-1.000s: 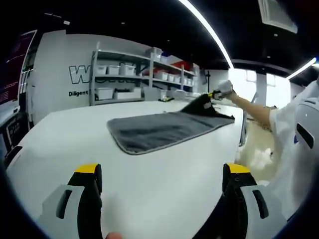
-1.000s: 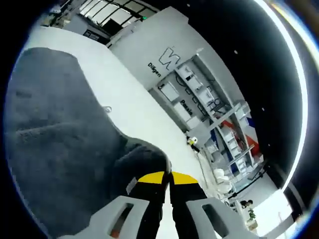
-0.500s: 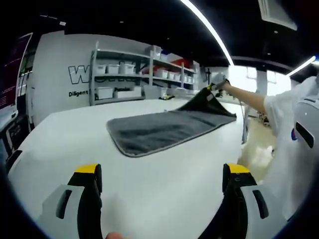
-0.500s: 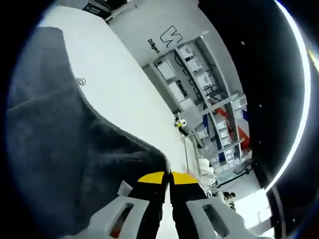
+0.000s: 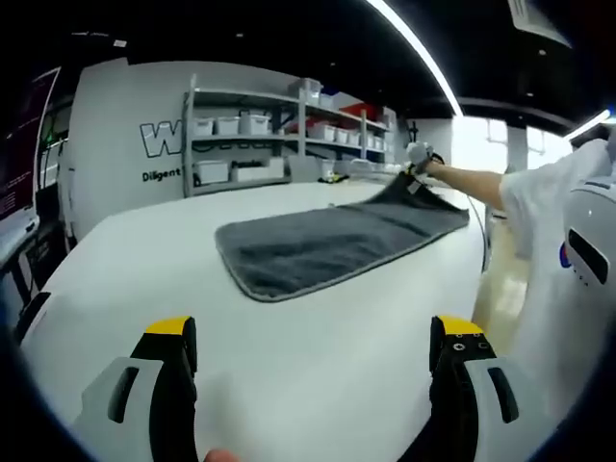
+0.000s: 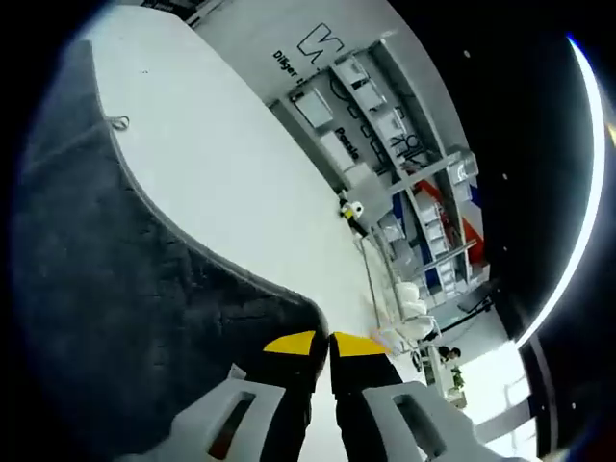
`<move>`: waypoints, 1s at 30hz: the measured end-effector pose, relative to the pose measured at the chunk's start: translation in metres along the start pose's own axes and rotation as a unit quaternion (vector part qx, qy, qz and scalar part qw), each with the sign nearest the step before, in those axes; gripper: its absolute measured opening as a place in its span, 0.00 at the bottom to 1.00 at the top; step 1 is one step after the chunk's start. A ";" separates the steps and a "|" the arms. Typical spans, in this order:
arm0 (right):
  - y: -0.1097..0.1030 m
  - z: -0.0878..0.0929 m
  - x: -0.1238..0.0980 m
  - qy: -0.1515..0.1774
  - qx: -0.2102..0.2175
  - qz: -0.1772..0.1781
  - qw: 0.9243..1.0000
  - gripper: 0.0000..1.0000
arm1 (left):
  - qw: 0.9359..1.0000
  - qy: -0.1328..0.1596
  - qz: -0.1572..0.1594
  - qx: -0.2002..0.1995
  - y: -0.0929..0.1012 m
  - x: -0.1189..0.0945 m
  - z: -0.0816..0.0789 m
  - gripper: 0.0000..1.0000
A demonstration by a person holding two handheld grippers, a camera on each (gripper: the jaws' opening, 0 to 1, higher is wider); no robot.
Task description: Open the folded towel by lifting each exposed corner and separating the folded layers until the towel lies flat within the target outline without major curled edges
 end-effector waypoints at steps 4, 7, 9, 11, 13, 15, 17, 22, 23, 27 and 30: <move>-0.006 0.013 0.002 0.009 0.034 -0.025 0.999 0.16 | 1.000 -0.010 0.006 0.006 0.002 0.010 0.000 0.99; -0.008 0.010 -0.008 0.060 0.071 -0.055 0.994 0.24 | 1.000 -0.008 0.015 0.008 0.005 0.013 -0.002 0.99; 0.000 0.019 -0.016 0.060 0.100 -0.052 0.992 0.30 | 1.000 -0.007 0.019 0.009 0.006 0.015 -0.003 0.99; 0.008 0.017 -0.028 0.098 0.144 -0.070 0.982 0.36 | 1.000 -0.008 0.022 0.011 0.007 0.016 -0.003 0.99; 0.014 0.019 -0.036 0.113 0.164 -0.075 0.977 0.36 | 1.000 -0.008 0.023 0.014 0.008 0.016 -0.004 0.99; 0.023 0.022 -0.058 0.147 0.177 -0.073 0.970 0.39 | 1.000 -0.001 0.027 0.016 0.010 0.014 -0.007 0.99; 0.022 0.027 -0.075 0.167 0.193 -0.079 0.964 0.44 | 0.999 0.004 0.031 0.017 0.011 0.013 -0.009 0.99; 0.013 0.051 -0.129 0.215 0.217 -0.115 0.945 0.53 | 0.999 0.004 0.035 0.027 0.011 0.013 -0.010 0.99; 0.011 0.055 -0.135 0.218 0.219 -0.118 0.944 0.54 | 0.999 0.005 0.035 0.029 0.011 0.013 -0.011 0.99; 0.000 0.082 -0.183 0.238 0.226 -0.148 0.933 0.69 | 0.999 0.011 0.040 0.035 0.012 0.011 -0.013 0.99; -0.007 0.099 -0.211 0.248 0.223 -0.155 0.930 0.72 | 0.998 0.014 0.042 0.036 0.012 0.010 -0.014 0.99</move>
Point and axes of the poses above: the point that each gripper's makers call its tool centre point, and the gripper's own axes: x roughly forward along the fingers, y roughly to its right, z roughly out of its underside, the point moved 1 cm from there along -x, roughly backward along the fingers, and after that the axes turned 13 degrees about -y, right-handed, at the moved point
